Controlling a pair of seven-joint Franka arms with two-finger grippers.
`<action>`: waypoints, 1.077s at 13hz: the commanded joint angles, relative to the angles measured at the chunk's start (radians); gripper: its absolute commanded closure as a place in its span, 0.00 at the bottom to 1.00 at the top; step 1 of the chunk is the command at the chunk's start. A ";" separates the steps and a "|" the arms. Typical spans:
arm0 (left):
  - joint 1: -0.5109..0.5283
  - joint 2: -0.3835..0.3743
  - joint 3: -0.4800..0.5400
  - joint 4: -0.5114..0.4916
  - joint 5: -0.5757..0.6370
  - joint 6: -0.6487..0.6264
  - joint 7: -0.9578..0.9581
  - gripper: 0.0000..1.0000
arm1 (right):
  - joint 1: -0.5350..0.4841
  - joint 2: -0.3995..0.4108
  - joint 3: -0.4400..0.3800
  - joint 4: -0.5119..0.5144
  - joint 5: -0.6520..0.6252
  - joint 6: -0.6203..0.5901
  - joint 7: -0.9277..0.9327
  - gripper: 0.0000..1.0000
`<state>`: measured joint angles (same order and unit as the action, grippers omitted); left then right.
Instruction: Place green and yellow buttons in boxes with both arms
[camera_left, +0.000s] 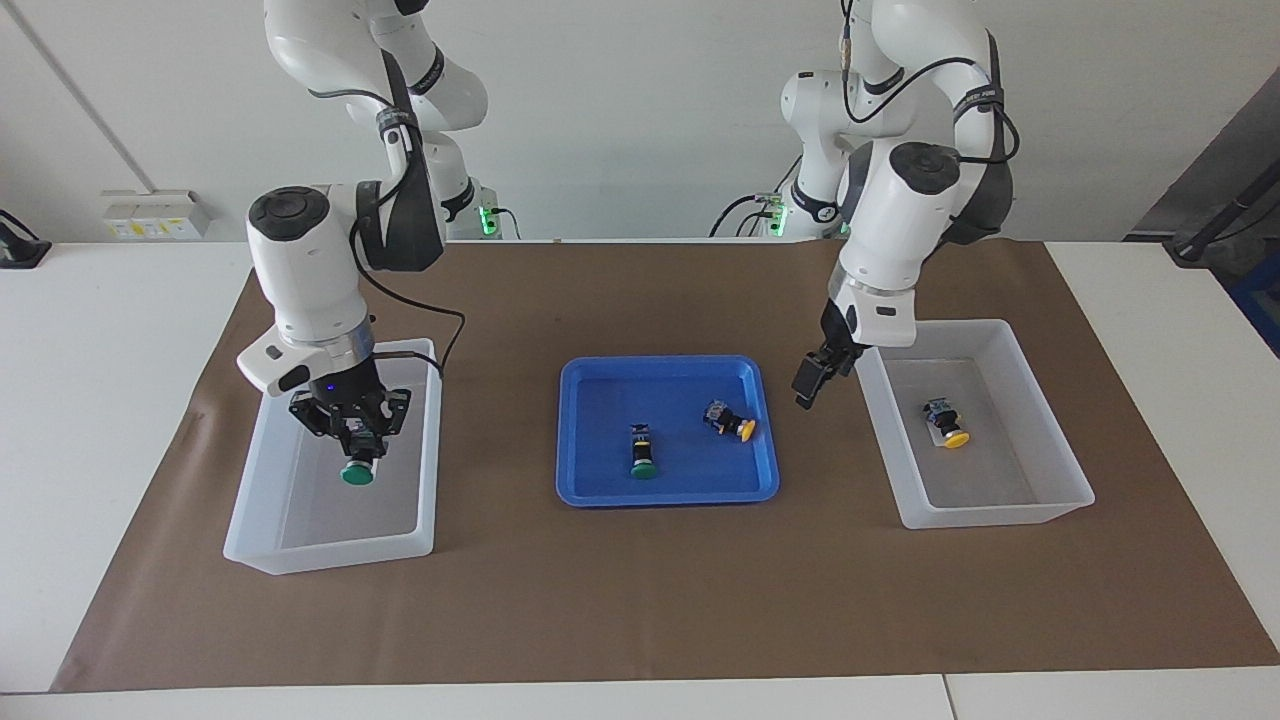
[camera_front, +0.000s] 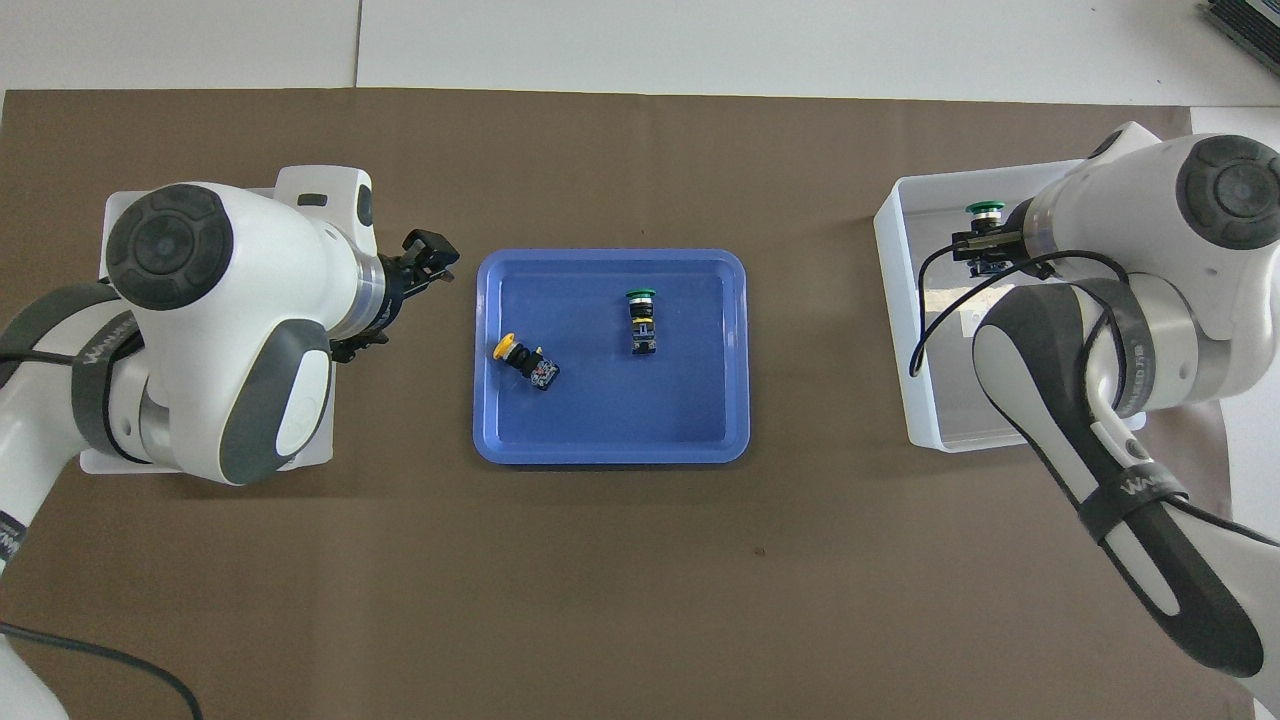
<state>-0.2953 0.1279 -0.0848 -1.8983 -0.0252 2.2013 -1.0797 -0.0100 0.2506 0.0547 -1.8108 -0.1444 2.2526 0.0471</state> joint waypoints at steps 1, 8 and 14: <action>-0.111 0.102 0.020 0.013 0.065 0.084 -0.286 0.00 | -0.062 0.044 0.014 -0.012 0.000 0.074 -0.110 1.00; -0.197 0.262 0.022 0.012 0.192 0.132 -0.548 0.00 | -0.120 0.182 0.016 0.034 0.012 0.208 -0.179 1.00; -0.191 0.260 0.019 0.004 0.197 0.133 -0.529 0.68 | -0.122 0.226 0.014 0.037 0.012 0.277 -0.173 0.58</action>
<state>-0.4751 0.4057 -0.0764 -1.8741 0.1435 2.3402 -1.6057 -0.1167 0.4678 0.0548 -1.7932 -0.1427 2.5207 -0.1057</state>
